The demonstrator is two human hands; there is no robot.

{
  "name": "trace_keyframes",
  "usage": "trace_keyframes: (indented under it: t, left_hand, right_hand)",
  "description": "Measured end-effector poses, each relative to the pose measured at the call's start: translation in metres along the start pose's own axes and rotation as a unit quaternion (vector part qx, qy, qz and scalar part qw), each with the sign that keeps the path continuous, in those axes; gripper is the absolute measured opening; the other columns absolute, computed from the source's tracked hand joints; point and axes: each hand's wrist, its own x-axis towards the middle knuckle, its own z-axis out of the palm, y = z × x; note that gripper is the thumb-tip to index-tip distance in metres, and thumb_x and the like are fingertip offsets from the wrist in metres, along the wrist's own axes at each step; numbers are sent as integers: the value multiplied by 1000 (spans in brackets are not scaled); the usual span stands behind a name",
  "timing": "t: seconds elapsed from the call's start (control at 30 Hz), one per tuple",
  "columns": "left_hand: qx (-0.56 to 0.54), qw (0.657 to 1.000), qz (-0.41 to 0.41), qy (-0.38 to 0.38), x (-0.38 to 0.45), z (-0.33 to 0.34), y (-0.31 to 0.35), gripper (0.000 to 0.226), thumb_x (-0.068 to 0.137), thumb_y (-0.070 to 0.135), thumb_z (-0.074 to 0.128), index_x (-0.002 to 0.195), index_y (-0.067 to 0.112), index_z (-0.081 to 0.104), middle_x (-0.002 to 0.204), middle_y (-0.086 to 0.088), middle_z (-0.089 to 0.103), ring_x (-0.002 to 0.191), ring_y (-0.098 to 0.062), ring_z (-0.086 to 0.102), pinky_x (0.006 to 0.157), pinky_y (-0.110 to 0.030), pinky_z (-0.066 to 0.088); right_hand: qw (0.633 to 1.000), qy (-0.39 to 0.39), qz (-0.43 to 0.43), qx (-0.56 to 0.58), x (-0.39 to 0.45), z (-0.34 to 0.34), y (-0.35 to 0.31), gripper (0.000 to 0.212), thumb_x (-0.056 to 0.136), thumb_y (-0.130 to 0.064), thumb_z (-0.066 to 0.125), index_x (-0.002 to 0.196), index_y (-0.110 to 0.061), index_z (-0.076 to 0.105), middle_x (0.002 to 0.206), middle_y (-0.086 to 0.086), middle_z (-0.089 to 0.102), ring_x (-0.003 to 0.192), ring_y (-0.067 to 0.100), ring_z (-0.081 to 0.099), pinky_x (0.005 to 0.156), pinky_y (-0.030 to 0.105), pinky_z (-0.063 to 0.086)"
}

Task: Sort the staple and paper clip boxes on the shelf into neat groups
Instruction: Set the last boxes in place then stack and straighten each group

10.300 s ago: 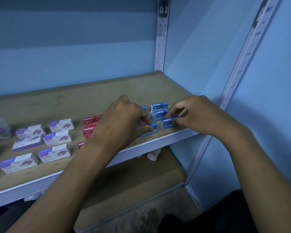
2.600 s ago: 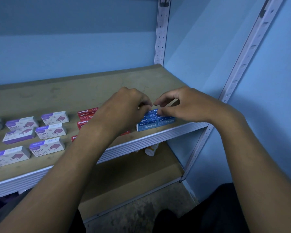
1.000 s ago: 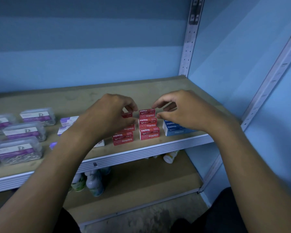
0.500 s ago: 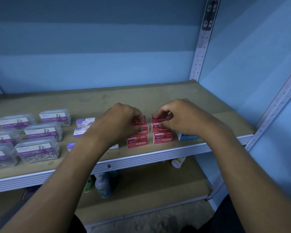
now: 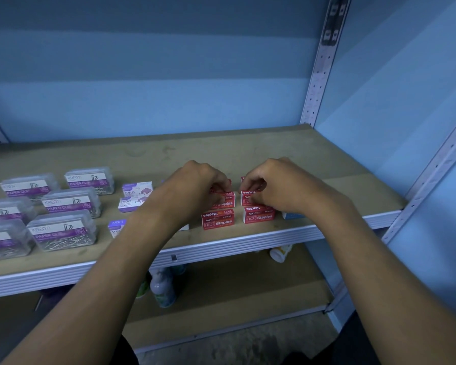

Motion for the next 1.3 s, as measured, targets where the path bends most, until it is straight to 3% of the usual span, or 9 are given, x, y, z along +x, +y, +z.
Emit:
trace_keyframes:
  t: [0.57, 0.7, 1.03, 1.2, 1.3]
  left_hand:
    - [1, 1000, 3, 2, -14, -8, 6, 29, 90, 22, 65, 118, 29, 69, 114, 6, 70, 92, -8, 63, 82, -27, 55]
    - [7, 1000, 8, 5, -17, -8, 6, 28, 89, 21, 66, 115, 30, 70, 113, 6, 71, 84, -3, 55, 81, -26, 53]
    - [11, 1000, 11, -16, -16, -4, 6, 26, 90, 20, 64, 112, 30, 71, 111, 9, 71, 84, -4, 58, 82, -28, 54]
    - [8, 1000, 3, -11, -17, -3, 4, 22, 92, 35, 61, 111, 33, 71, 112, 9, 71, 87, -7, 62, 81, -35, 57]
    - [4, 1000, 2, -7, -19, -3, 6, 29, 85, 44, 67, 110, 30, 72, 107, 12, 72, 78, -1, 59, 76, -26, 53]
  right_hand:
    - [999, -22, -21, 12, -17, -14, -8, 27, 96, -19, 66, 118, -33, 74, 117, -10, 71, 85, -2, 62, 64, 7, 44]
    - [999, -39, -21, -2, -19, -13, -11, 29, 97, -18, 64, 119, -35, 73, 119, -10, 71, 92, 4, 65, 67, 10, 47]
    - [997, -68, -19, -33, -17, -7, -15, 32, 100, -16, 58, 123, -32, 72, 127, -7, 68, 99, 7, 61, 72, 15, 43]
    - [996, -79, -14, -37, -20, -11, -18, 31, 102, -21, 54, 126, -32, 70, 133, -5, 65, 107, 11, 62, 84, 22, 48]
    - [994, -104, -8, -30, -24, -13, -20, 35, 98, -28, 62, 133, -31, 65, 131, -10, 64, 105, 4, 58, 85, 19, 45]
